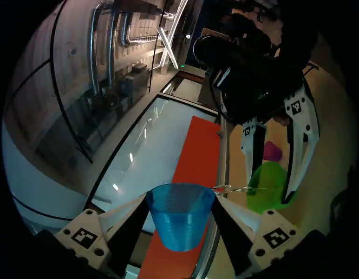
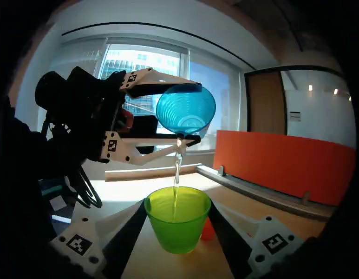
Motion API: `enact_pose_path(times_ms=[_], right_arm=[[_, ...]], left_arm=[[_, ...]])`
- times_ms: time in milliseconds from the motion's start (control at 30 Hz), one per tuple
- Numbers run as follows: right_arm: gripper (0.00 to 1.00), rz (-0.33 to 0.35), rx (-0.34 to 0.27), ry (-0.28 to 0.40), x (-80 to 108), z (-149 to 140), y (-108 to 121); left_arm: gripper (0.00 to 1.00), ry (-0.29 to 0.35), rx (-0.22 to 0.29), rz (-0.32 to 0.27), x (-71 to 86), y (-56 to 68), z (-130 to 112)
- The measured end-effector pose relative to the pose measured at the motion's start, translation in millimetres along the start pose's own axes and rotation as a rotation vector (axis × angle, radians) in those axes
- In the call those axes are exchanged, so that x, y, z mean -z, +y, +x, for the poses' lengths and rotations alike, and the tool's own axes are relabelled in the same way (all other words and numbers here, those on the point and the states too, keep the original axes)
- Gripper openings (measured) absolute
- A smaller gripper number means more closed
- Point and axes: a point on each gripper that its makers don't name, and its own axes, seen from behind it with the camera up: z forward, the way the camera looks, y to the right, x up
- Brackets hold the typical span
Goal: Pour water
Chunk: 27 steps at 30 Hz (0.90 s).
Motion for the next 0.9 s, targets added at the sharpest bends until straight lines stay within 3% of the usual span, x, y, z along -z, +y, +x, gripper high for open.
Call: enact_pose_path(times_ms=[900], right_arm=[[0.91,0.002,0.001,0.014,1.6,7.3,1.0]], left_arm=[[0.88,0.017,-0.083,0.015,1.5,-8.9,8.4]])
